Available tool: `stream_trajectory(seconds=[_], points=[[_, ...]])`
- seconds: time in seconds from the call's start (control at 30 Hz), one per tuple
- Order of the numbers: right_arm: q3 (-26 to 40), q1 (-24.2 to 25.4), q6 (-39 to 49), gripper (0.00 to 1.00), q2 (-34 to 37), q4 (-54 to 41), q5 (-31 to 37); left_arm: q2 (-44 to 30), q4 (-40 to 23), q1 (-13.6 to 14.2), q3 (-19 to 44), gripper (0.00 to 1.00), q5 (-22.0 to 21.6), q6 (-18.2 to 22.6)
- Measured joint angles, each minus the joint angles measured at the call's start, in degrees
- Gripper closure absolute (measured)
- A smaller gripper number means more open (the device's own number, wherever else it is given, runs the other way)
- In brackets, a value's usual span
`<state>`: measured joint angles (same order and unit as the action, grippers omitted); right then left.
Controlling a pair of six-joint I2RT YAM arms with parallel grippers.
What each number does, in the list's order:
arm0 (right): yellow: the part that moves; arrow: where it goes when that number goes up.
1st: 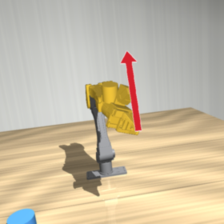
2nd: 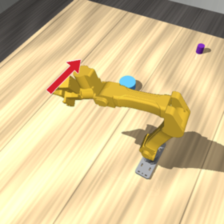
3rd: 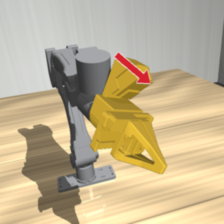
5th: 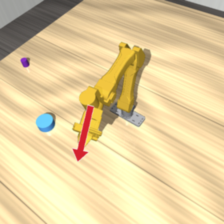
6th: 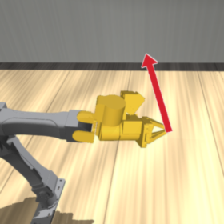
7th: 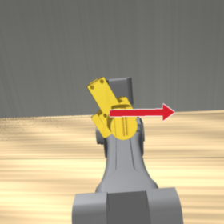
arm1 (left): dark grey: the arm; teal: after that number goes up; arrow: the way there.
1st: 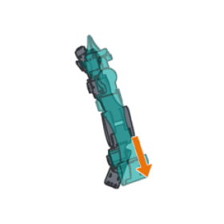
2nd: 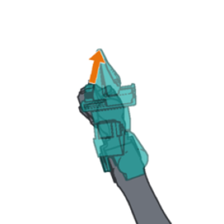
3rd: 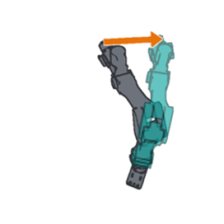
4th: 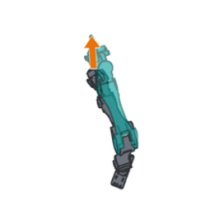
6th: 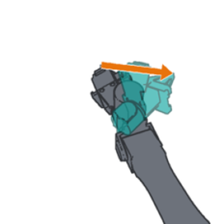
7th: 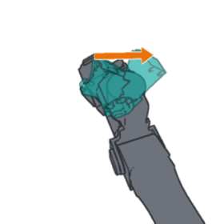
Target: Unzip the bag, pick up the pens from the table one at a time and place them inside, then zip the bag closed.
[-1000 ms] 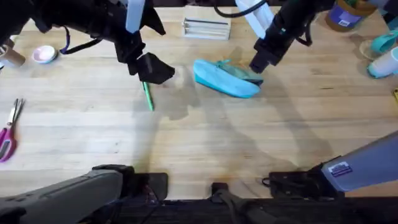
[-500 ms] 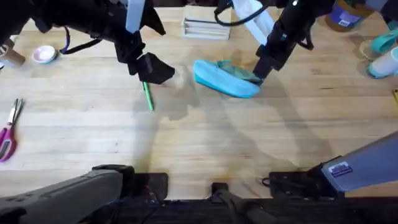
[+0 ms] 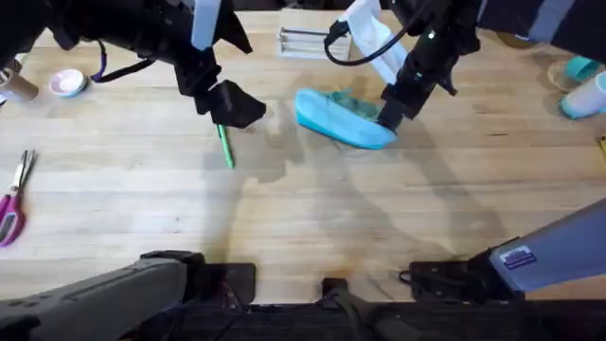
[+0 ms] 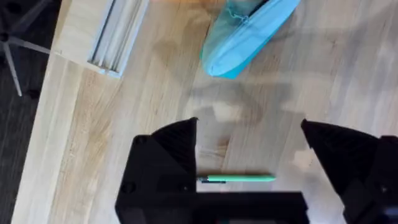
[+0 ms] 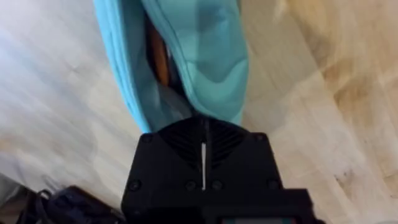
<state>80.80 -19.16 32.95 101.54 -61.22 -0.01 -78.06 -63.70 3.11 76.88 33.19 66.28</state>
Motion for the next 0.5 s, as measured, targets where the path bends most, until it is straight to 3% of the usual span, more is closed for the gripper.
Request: stream_trajectory(seconds=[0.5], points=[[-4.5, -2.5, -7.0, 0.972, 0.0, 8.4, -2.2, 0.0, 0.0, 0.0, 0.0, 0.007, 0.0, 0.0]])
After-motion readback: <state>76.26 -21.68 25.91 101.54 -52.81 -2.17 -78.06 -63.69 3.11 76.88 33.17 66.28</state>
